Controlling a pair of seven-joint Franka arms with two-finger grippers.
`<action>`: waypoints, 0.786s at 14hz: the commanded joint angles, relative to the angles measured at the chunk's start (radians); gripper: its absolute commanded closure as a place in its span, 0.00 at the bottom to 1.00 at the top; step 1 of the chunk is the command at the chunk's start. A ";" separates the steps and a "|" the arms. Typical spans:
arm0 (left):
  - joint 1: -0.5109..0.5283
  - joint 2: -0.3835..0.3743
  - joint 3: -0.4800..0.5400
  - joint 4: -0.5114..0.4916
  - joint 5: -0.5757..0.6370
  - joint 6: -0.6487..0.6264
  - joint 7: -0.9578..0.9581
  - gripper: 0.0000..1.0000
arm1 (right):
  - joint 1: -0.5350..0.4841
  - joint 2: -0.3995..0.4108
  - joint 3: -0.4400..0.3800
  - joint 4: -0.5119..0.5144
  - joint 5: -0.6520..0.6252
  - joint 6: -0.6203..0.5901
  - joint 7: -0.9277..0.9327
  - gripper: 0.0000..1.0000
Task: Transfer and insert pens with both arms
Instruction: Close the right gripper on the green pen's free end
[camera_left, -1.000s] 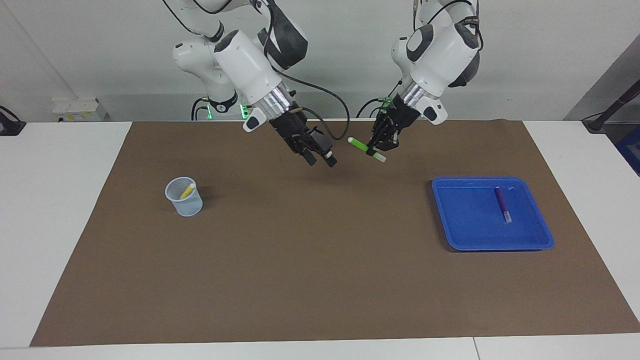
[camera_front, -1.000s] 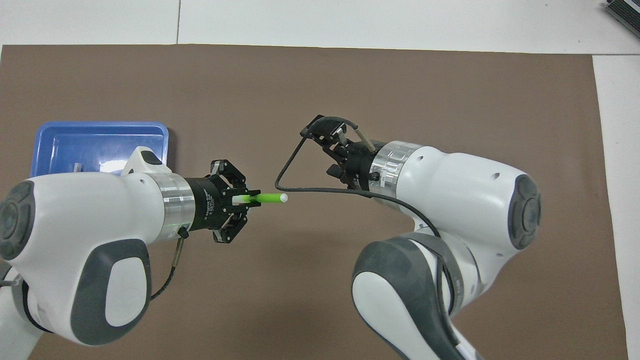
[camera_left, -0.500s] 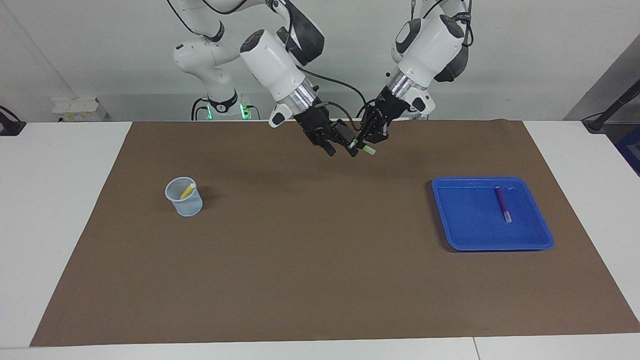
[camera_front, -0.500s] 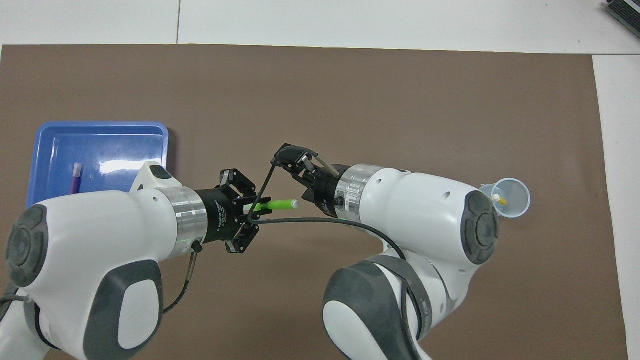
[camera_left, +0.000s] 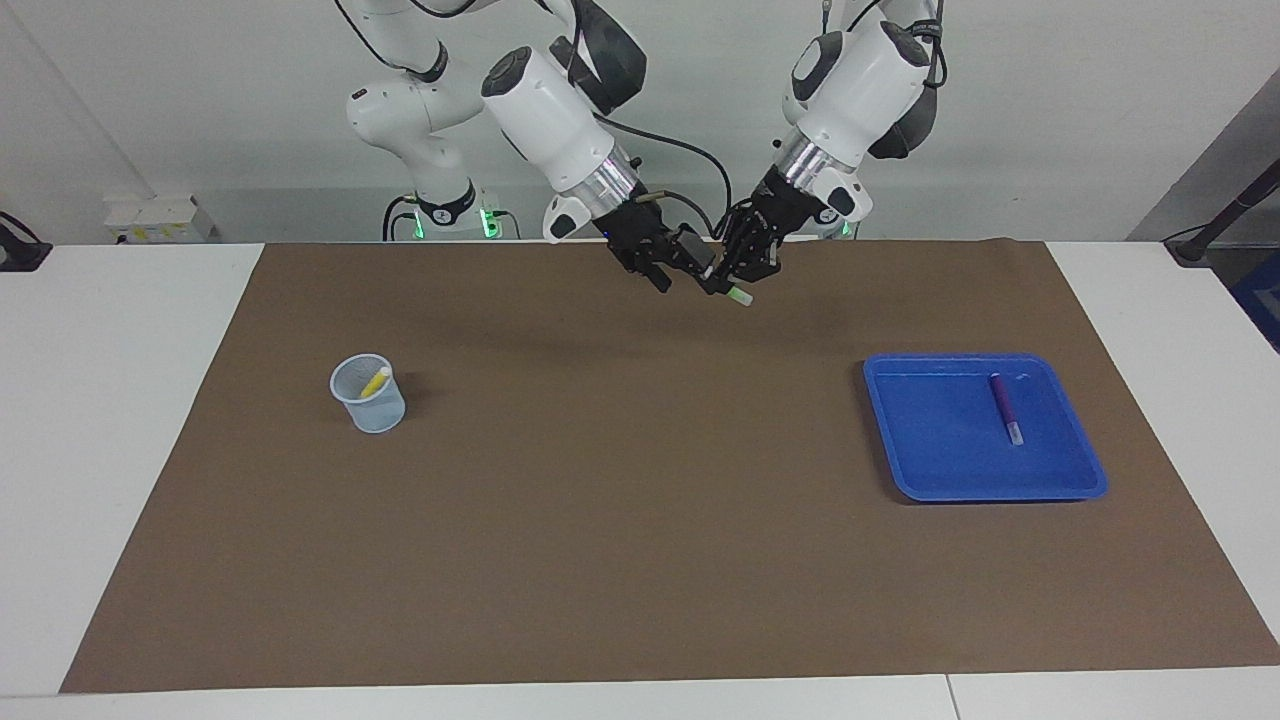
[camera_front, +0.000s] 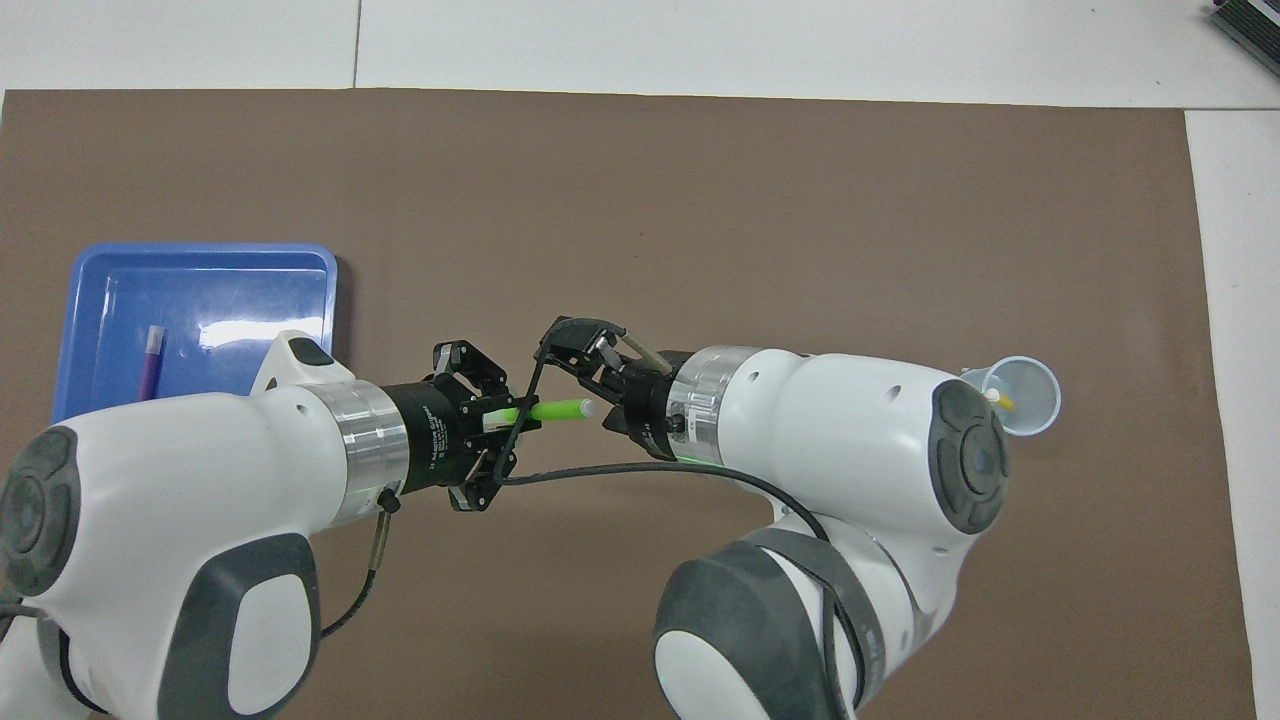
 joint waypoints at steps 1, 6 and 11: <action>-0.023 -0.044 0.013 -0.045 -0.019 0.030 -0.018 1.00 | 0.005 -0.037 -0.001 -0.017 0.020 -0.022 -0.002 0.10; -0.023 -0.050 0.013 -0.046 -0.020 0.036 -0.027 1.00 | 0.016 -0.039 0.001 -0.017 0.020 -0.020 0.017 0.25; -0.021 -0.051 0.013 -0.046 -0.019 0.039 -0.033 1.00 | 0.031 -0.040 0.001 -0.018 0.020 -0.020 0.017 0.32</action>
